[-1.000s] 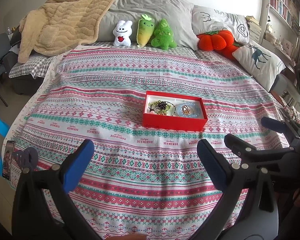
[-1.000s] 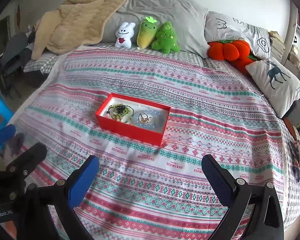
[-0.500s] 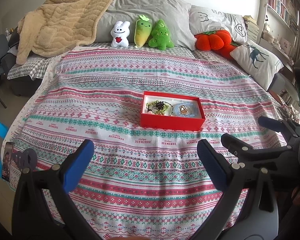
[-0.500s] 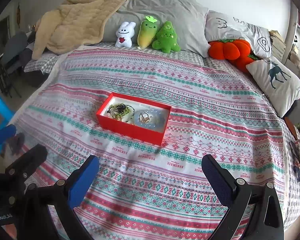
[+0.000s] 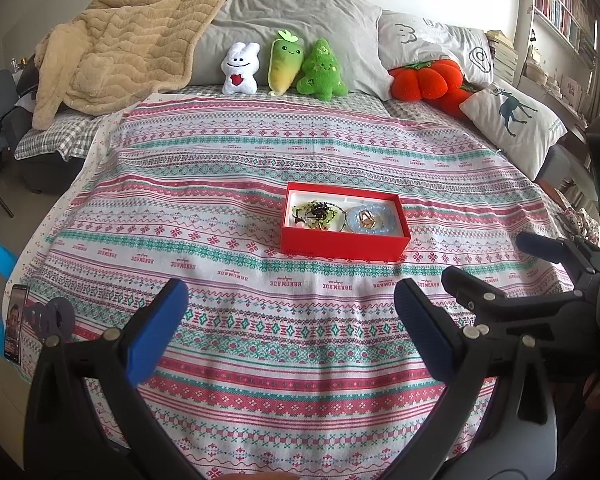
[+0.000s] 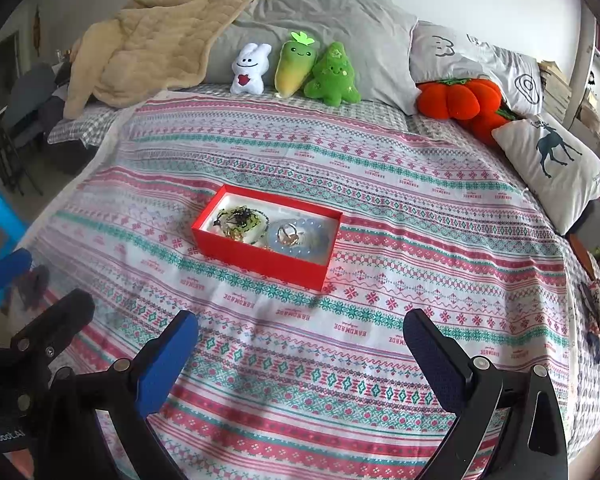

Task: Organize jewelry

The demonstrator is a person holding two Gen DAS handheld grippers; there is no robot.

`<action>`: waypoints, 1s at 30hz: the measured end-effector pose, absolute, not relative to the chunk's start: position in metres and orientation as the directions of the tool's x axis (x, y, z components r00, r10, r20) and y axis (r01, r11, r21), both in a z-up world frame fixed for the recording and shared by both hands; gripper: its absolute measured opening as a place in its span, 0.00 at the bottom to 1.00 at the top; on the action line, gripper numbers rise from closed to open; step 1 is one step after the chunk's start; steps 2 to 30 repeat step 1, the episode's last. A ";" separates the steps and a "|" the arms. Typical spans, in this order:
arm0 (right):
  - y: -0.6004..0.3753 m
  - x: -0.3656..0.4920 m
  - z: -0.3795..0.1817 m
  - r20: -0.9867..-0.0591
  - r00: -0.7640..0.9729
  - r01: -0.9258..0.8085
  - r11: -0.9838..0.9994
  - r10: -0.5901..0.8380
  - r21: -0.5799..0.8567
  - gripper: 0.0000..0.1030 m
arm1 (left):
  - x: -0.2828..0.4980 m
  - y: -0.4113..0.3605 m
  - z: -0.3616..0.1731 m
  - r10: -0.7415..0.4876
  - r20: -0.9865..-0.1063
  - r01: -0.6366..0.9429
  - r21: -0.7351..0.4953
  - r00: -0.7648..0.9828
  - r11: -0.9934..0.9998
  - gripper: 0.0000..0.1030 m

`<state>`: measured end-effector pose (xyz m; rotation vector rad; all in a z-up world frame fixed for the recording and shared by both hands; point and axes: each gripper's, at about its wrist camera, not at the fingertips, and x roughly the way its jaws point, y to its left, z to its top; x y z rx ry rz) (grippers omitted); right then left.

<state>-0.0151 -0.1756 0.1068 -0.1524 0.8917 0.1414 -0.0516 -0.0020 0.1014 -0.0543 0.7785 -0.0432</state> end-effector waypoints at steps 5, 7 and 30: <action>-0.175 -0.015 0.106 -0.782 0.620 -0.186 0.980 0.060 -0.073 1.00 | -0.052 -0.002 0.101 -0.059 -0.700 0.019 -0.065 0.712 0.998 0.99; -0.175 -0.015 0.106 -0.782 0.620 -0.186 0.980 0.060 -0.073 1.00 | -0.052 -0.002 0.101 -0.059 -0.700 0.019 -0.065 0.712 0.998 0.99; -0.175 -0.015 0.106 -0.782 0.620 -0.186 0.980 0.060 -0.073 1.00 | -0.052 -0.002 0.101 -0.059 -0.700 0.019 -0.065 0.712 0.998 0.99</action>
